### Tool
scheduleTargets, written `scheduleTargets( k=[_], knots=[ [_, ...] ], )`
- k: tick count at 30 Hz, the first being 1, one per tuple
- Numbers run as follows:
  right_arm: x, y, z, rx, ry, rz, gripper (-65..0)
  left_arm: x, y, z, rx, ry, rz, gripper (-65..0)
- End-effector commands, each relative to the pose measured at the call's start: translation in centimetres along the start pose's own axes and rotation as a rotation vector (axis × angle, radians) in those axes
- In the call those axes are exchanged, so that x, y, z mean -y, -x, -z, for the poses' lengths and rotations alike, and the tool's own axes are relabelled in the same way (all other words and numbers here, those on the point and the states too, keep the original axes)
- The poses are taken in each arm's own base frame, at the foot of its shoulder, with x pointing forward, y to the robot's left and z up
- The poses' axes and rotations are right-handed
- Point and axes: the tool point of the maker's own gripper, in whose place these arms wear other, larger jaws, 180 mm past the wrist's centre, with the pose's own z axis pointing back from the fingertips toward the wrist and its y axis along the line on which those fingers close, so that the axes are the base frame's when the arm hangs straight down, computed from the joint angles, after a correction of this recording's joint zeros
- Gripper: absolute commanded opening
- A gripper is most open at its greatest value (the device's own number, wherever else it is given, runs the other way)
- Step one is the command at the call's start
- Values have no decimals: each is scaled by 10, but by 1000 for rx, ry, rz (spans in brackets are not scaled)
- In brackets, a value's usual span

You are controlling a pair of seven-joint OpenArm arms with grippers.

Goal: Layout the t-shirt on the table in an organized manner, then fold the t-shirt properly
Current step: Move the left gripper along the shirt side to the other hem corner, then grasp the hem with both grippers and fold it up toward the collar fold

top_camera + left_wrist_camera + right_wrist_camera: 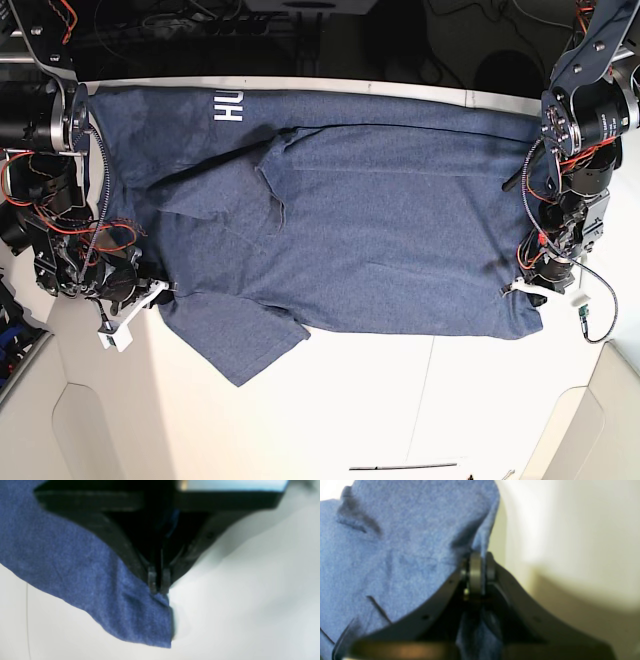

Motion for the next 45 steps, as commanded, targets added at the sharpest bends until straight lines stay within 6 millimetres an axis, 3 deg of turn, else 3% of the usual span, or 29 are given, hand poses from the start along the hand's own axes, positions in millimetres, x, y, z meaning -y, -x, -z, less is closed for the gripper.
scheduleTargets(
  k=[1, 4, 11, 17, 20, 27, 33, 38, 45],
  knots=[
    [-2, -28, -7, 68, -11, -3, -650, -2, -14, 2, 23, -6, 12, -650],
    [-5, -31, -8, 86, -29, 21, -650, -3, -27, 0, 81, 18, -24, -650],
    [-2, -48, -19, 108, -17, -21, -650, 26, -50, -8, 151, 238, -99, -650],
    [-16, -75, -40, 117, -36, -93, -650, 21, -65, -20, 209, 314, -183, -650],
    [-31, -81, -46, 125, -88, -87, -650, 3, -61, -25, 233, 275, -250, -650],
    [-52, -55, -56, 144, -111, -170, -650, -35, -38, -43, 261, 198, -332, -650],
    [-62, -27, -65, 146, -96, -247, -650, -41, -46, -63, 286, 216, -216, -650],
    [-54, -17, -78, 159, -56, -278, -650, -39, -62, -86, 329, 249, -158, -650],
    [-23, -15, -103, 193, 13, -245, -650, -36, -68, -110, 361, 276, -99, -650]
  ],
)
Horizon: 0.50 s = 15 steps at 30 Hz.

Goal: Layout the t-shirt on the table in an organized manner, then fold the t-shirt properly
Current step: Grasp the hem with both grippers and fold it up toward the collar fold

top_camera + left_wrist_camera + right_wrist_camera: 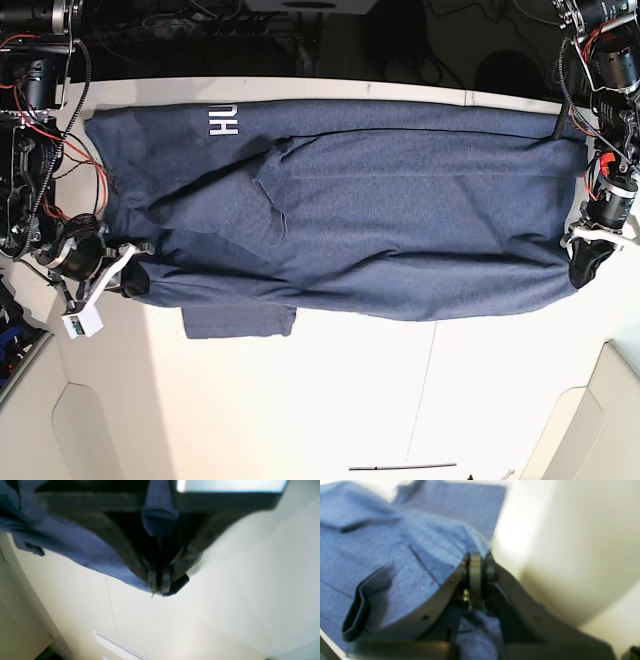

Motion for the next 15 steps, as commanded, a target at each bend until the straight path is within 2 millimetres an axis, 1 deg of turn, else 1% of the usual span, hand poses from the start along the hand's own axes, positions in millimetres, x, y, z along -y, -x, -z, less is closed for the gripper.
scheduleTargets(
  k=[1, 4, 8, 12, 15],
  knots=[
    [8, -16, -9, 53, 13, -3, -650, 2, -25, 1, 62, 23, 21, -650],
    [19, -6, -16, 42, 32, 30, -650, 4, -25, -6, 58, 30, 41, -650],
    [25, 8, -22, 31, 34, 70, -650, 8, -26, -13, 57, 42, 67, -650],
    [25, 24, -24, 4, 38, 87, -650, 11, -26, -22, 56, 48, 88, -650],
    [22, 34, -24, -10, 30, 97, -650, 7, -27, -29, 66, 32, 86, -650]
  ],
)
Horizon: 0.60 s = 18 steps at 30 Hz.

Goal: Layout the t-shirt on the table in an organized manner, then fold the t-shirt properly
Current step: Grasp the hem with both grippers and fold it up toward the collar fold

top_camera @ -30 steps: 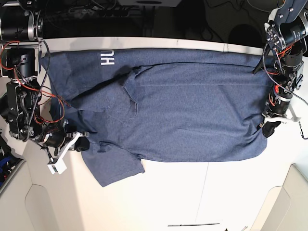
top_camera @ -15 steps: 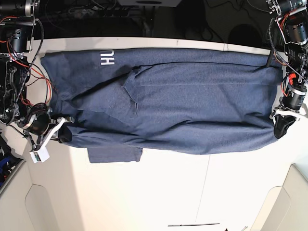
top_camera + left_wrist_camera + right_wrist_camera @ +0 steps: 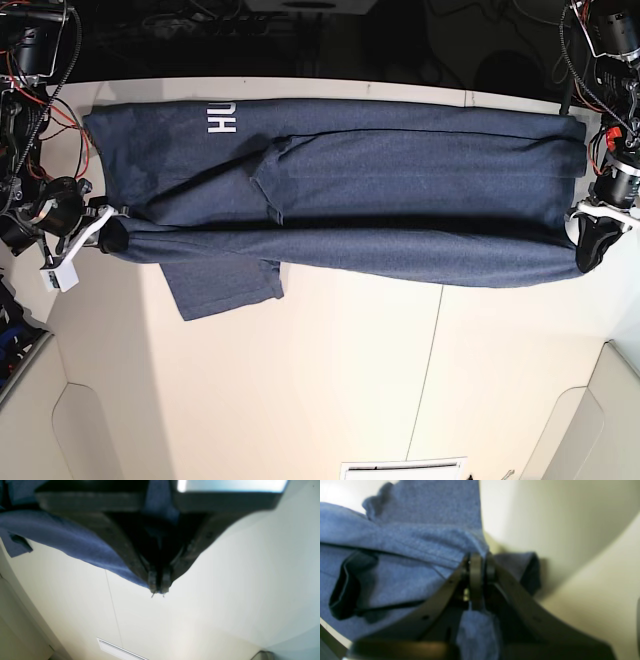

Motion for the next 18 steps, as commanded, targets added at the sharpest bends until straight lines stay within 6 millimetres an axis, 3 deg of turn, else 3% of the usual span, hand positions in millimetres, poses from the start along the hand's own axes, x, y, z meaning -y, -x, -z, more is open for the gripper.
scheduleTargets(
  k=[1, 18],
  knots=[
    [3, -17, -8, 53, 4, -15, -650, -1, -21, 0, 57, 9, 11, -650],
    [9, 8, -9, -56, 38, -32, -650, -3, 35, -13, -247, 3, -72, -650]
  ],
)
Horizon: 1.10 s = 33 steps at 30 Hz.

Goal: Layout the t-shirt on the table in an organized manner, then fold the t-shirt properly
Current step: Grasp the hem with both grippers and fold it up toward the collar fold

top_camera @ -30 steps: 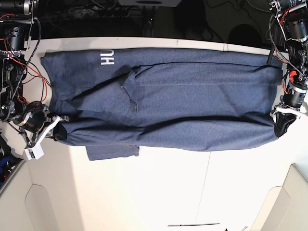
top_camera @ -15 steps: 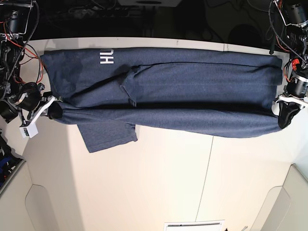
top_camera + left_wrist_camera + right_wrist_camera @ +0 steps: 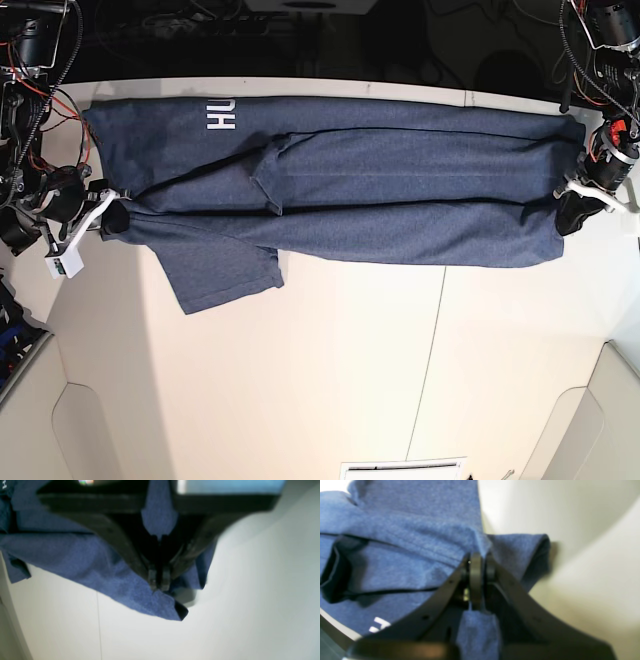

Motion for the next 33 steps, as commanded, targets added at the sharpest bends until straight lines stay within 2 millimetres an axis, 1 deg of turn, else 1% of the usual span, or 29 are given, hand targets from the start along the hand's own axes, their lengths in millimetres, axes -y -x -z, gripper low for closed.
scheduleTargets(
  k=[1, 3, 5, 7, 10, 13, 16, 24, 30, 31, 32, 33],
  knots=[
    [8, -16, -8, 40, 28, -15, -650, 1, -20, -1, 44, 17, 20, -650],
    [11, -14, -8, 30, 41, -24, -650, 1, -15, -1, 17, 17, 19, -650],
    [13, -13, -8, 22, 53, -32, -650, 2, -15, -1, 15, 23, 3, -650],
    [13, -12, -8, 21, 55, -33, -650, 1, -22, -5, 55, 28, -38, -650],
    [13, -12, -8, 20, 55, -32, -650, -6, -39, -16, 142, 27, -109, -650],
    [13, -12, -8, 21, 56, -30, -650, -16, -48, -29, 171, -2, -109, -650],
    [13, -12, -8, 21, 56, -30, -650, -21, -47, -35, 166, -17, -108, -650],
    [13, -12, -8, 21, 55, -29, -650, -19, -31, -34, 80, -13, -110, -650],
    [13, -12, -8, 21, 55, -30, -650, -20, -30, -34, 73, -17, -103, -650],
    [13, -13, -8, 22, 55, -30, -560, -19, -29, -34, 74, -16, -104, -632],
    [13, -13, -8, 22, 55, -30, -463, -20, -30, -34, 74, -16, -104, -577],
    [13, -13, -8, 22, 55, -30, -404, -19, -30, -34, 75, -16, -105, -528]
  ],
)
